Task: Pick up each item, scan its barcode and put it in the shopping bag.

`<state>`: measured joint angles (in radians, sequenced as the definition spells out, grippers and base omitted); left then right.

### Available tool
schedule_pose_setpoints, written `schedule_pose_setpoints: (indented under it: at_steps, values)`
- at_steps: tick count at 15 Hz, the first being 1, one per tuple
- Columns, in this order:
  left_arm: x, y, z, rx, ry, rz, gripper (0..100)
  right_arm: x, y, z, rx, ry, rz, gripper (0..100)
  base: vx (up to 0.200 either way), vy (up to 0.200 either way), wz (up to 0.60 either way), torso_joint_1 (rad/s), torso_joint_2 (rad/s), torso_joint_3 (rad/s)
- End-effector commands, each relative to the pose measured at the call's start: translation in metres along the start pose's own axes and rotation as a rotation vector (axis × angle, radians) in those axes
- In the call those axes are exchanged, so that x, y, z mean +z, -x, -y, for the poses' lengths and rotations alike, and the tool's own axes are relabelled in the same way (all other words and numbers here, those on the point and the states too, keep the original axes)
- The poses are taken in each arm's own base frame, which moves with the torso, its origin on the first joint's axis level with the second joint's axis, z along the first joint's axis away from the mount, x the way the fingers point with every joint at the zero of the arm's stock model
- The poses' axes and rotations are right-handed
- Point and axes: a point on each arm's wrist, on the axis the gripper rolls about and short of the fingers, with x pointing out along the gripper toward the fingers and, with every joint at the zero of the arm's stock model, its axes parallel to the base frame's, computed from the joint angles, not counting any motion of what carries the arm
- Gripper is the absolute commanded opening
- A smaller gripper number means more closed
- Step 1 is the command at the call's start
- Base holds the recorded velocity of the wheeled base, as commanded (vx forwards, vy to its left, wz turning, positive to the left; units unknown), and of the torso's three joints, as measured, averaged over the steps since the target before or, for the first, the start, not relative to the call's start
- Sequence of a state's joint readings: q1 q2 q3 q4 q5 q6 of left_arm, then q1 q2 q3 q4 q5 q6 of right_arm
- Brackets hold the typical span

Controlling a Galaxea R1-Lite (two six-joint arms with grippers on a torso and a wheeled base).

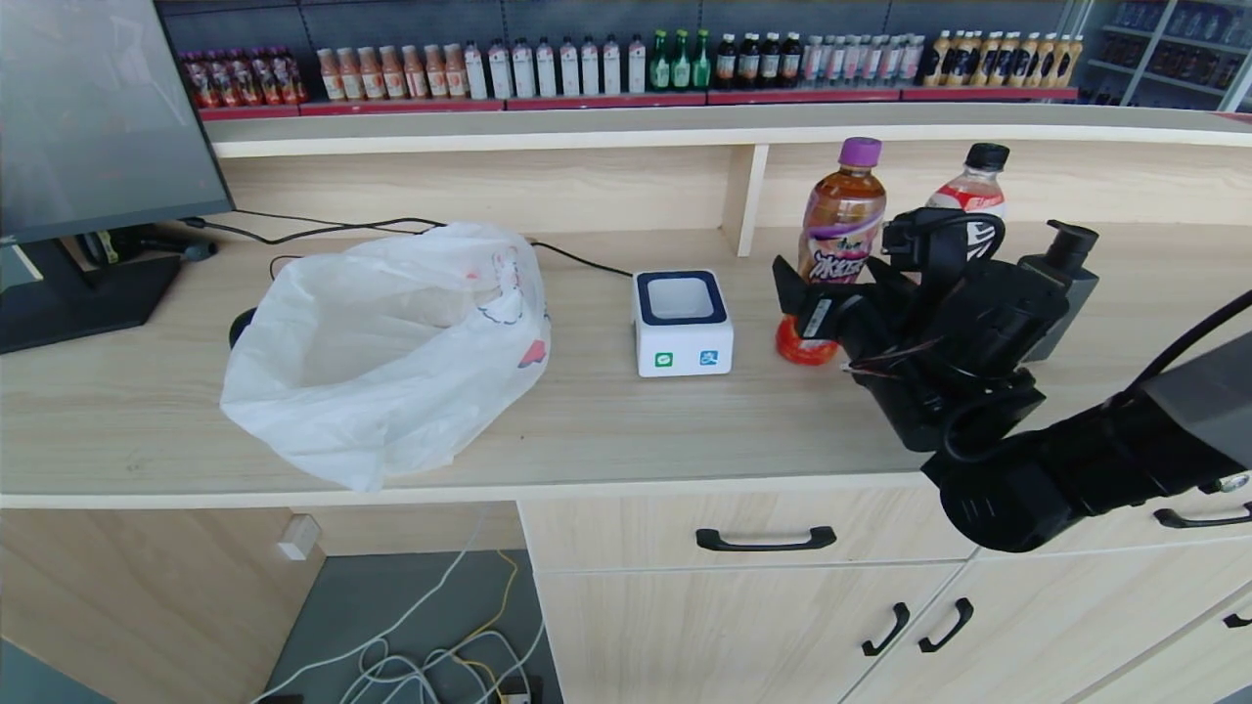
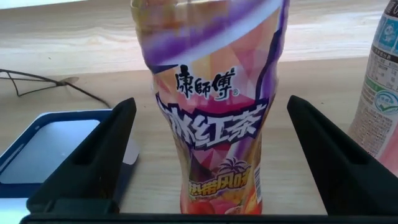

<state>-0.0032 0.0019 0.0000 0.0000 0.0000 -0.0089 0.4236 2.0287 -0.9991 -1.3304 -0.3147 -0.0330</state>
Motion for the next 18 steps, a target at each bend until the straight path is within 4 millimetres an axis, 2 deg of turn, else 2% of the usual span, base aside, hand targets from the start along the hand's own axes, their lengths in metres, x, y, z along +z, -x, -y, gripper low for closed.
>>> schedule_pose_setpoints:
  at_steps: [1, 5, 18]
  values:
    - [0.000, 0.000, 0.000, 0.000, 0.000, 0.000, 100, -0.003, -0.003, -0.001, 0.000, 0.001, 0.000, 100, 0.000, 0.000, 0.00, 0.000, 0.00, 0.000]
    - [0.000, 0.000, 0.000, 0.000, 0.000, 0.000, 100, -0.004, -0.020, -0.005, -0.009, -0.011, 0.042, 100, 0.000, 0.000, 0.00, 0.000, 0.00, 0.000]
    - [0.000, 0.000, 0.000, 0.000, 0.000, 0.000, 100, -0.016, -0.029, -0.009, -0.002, -0.018, 0.060, 100, 0.000, 0.000, 0.00, 0.000, 0.00, 0.000]
